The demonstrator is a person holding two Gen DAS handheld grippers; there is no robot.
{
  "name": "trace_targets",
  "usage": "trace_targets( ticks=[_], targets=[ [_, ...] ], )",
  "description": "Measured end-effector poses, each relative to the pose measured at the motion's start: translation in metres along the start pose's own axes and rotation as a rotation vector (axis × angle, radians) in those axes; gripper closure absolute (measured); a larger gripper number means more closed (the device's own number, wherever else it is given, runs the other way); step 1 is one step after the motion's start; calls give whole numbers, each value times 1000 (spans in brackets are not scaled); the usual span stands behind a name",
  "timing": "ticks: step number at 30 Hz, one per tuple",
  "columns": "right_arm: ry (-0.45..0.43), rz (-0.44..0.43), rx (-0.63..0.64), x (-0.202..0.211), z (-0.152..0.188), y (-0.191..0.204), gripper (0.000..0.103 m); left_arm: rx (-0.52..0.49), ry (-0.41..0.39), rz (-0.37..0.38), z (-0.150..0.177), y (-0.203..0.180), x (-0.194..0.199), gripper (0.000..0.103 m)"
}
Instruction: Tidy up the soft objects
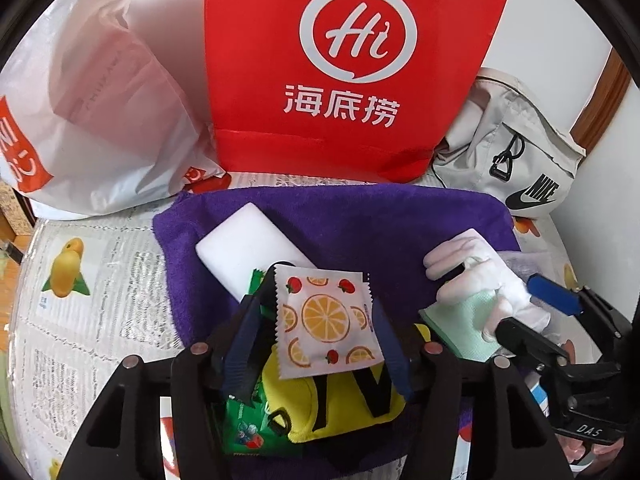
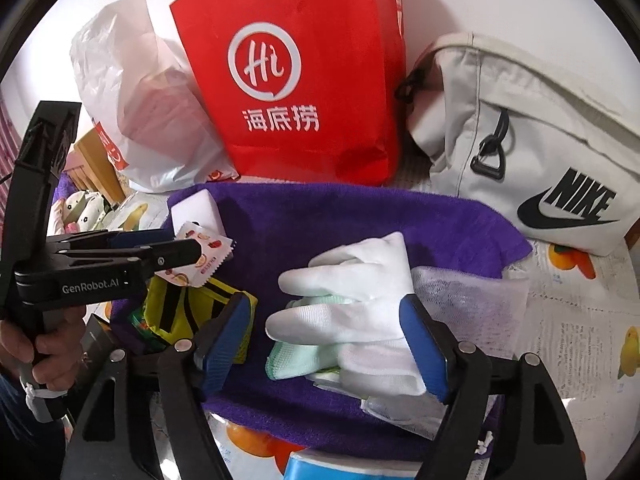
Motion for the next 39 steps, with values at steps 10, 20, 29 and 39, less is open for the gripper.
trace_targets(
  ticks=[10,20,29,39],
  targets=[
    [-38,18,-41,46,5,7,27,2,-55,-12,8,3,51,42],
    [-69,41,-111,121,33,15,27,15,-120,-12,46,6,128,35],
    [-143,78,-107,194,74,41,21,15,-157,-3,99,-5,190,29],
    [-244,165,-67,269,121,82,2,-20,-228,10,169,-23,254,21]
  ],
)
Point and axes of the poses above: each gripper's, at about its wrist camera, not at the fingertips, and x roughly against the way its jaws point, y to its left, z to its underside, the point moved 6 cm from there along -x, roughly the way its jaws point, and after that the axes turned 3 degrees about x, right-handed, at the moved point
